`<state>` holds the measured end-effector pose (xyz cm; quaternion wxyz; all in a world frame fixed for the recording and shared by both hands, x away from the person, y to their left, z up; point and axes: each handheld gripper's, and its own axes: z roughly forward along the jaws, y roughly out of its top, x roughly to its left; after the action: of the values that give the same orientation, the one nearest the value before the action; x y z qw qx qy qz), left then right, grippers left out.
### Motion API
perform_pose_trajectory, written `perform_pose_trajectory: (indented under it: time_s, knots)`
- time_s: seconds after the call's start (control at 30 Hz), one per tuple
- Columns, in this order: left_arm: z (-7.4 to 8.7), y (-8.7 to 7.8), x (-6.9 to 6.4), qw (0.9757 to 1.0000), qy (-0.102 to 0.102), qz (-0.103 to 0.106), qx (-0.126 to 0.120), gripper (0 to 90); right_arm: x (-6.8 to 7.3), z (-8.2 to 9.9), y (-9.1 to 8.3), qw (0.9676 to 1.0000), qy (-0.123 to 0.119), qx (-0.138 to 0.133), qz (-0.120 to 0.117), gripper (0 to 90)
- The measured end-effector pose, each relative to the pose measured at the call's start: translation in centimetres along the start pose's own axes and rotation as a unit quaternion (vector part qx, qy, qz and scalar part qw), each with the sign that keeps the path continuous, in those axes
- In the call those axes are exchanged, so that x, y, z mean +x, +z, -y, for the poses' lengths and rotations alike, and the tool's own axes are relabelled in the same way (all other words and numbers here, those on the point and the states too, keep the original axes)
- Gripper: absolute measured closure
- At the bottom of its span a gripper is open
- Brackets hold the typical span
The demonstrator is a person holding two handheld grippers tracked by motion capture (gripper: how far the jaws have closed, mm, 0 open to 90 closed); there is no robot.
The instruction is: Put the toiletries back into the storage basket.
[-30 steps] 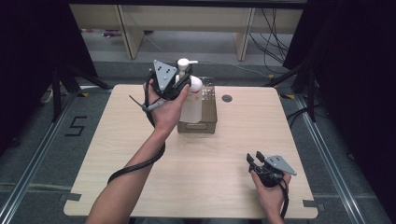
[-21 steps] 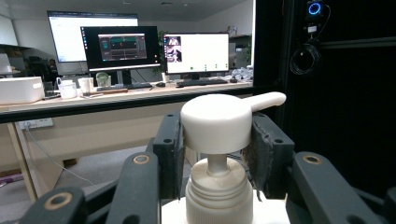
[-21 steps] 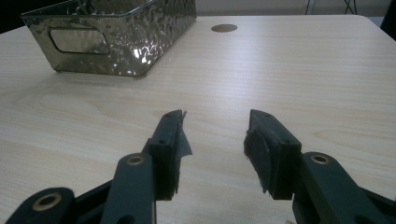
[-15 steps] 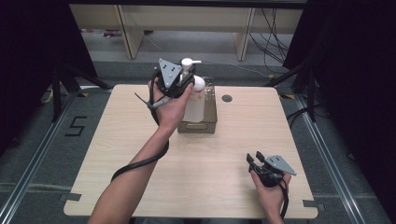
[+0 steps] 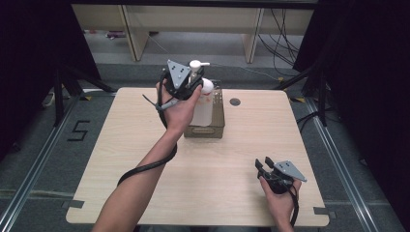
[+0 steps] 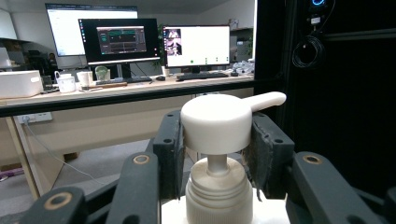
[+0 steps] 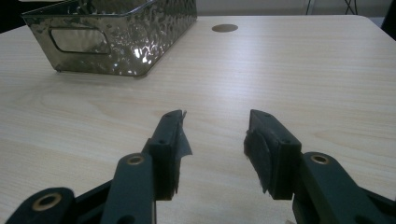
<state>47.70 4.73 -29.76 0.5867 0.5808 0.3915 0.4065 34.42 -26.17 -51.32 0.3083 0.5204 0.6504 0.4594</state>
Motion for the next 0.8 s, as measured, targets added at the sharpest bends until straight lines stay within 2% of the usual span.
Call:
perform_pose_trajectory:
  time_s: [0.13, 0.2, 0.27, 0.33, 0.37, 0.5, 0.6, 0.63, 0.67, 0.7, 0.77, 0.8]
  knots:
    - [0.07, 0.08, -0.15, 1.0, -0.007, -0.001, 0.003, 59.2, 0.03, 0.04, 0.09, 1.0, 0.005, -0.007, -0.005, 56.3]
    - [0.12, 0.16, -0.18, 1.0, -0.005, -0.001, 0.005, 59.2, 0.04, 0.0, 0.04, 0.9999, 0.007, -0.003, -0.007, 56.3]
    - [0.19, 0.3, -0.11, 1.0, 0.002, -0.003, 0.003, 59.2, -0.01, 0.0, 0.0, 1.0, -0.001, 0.0, -0.001, 56.3]
    - [0.36, 0.42, -0.18, 0.9999, -0.007, -0.002, 0.009, 59.2, 0.03, -0.03, -0.08, 1.0, 0.003, 0.003, -0.002, 56.3]
    - [0.4, 0.45, -0.17, 0.9999, -0.007, -0.003, 0.011, 59.2, 0.02, 0.01, 0.02, 1.0, 0.005, -0.004, -0.007, 56.3]
    - [0.38, 0.58, -0.1, 1.0, 0.003, -0.005, 0.008, 59.2, 0.05, 0.0, 0.02, 0.9999, 0.008, -0.002, -0.008, 56.3]
    - [0.39, 0.62, -0.23, 0.9999, -0.005, -0.005, 0.013, 59.2, 0.0, 0.04, 0.08, 1.0, 0.002, -0.007, -0.005, 56.3]
    - [0.37, 0.67, -0.14, 0.9999, 0.003, -0.006, 0.01, 59.2, 0.05, 0.01, 0.04, 1.0, 0.005, -0.004, -0.007, 56.3]
    - [0.37, 0.67, -0.14, 0.9999, 0.003, -0.006, 0.01, 59.2, 0.05, 0.01, 0.04, 1.0, 0.005, -0.004, -0.007, 56.3]
    - [0.45, 0.72, -0.22, 0.9999, -0.005, -0.005, 0.014, 59.2, 0.03, 0.03, 0.04, 1.0, 0.003, -0.005, -0.005, 56.2]
    - [0.48, 0.84, -0.1, 0.9999, 0.001, -0.007, 0.012, 59.2, 0.0, 0.02, 0.03, 1.0, 0.003, -0.005, -0.008, 56.2]
    - [0.55, 0.85, -0.19, 0.9998, -0.006, -0.007, 0.015, 59.2, 0.01, 0.01, 0.0, 1.0, 0.004, -0.003, -0.008, 56.2]
